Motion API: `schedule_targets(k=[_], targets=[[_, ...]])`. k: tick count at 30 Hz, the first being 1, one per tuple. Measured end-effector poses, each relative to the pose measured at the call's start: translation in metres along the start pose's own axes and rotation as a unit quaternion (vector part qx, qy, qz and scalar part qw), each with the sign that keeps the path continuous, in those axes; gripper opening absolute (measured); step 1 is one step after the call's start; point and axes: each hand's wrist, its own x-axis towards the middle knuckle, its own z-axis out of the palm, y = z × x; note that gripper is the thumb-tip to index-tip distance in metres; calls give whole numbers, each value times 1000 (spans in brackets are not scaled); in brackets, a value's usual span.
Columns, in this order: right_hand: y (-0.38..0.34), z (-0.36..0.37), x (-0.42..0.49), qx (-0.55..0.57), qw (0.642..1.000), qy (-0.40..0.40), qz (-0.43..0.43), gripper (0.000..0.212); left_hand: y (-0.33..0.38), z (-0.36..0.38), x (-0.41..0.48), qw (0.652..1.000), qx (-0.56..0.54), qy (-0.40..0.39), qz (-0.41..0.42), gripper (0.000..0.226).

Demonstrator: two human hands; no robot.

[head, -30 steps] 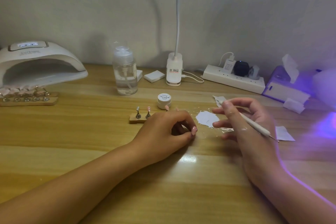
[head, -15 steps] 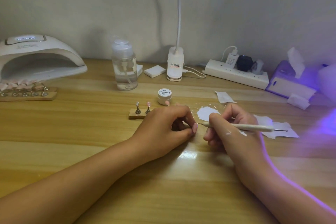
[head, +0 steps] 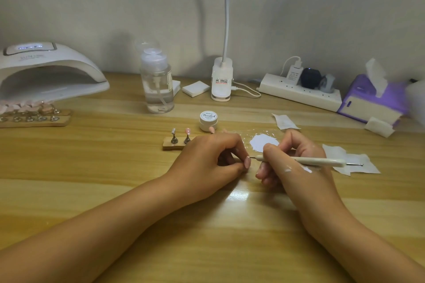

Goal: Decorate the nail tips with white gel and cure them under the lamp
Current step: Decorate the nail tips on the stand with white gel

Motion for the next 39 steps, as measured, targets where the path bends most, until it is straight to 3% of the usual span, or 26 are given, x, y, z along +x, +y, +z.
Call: schedule_targets(k=[5,17,30,39], targets=[[0,1,0,-2,1000,2,-2,28,0,0,1,1000,-1,0,5,16],[2,0,1,-13,1000,-4,-9,40,0,0,0,1000,2,1,4,18],[2,-1,0,-20,1000,-7,-14,37,0,0,0,1000,-2,0,2,14],[4,-1,1,-20,1000,-3,-10,19,0,0,0,1000,4,1,5,15]])
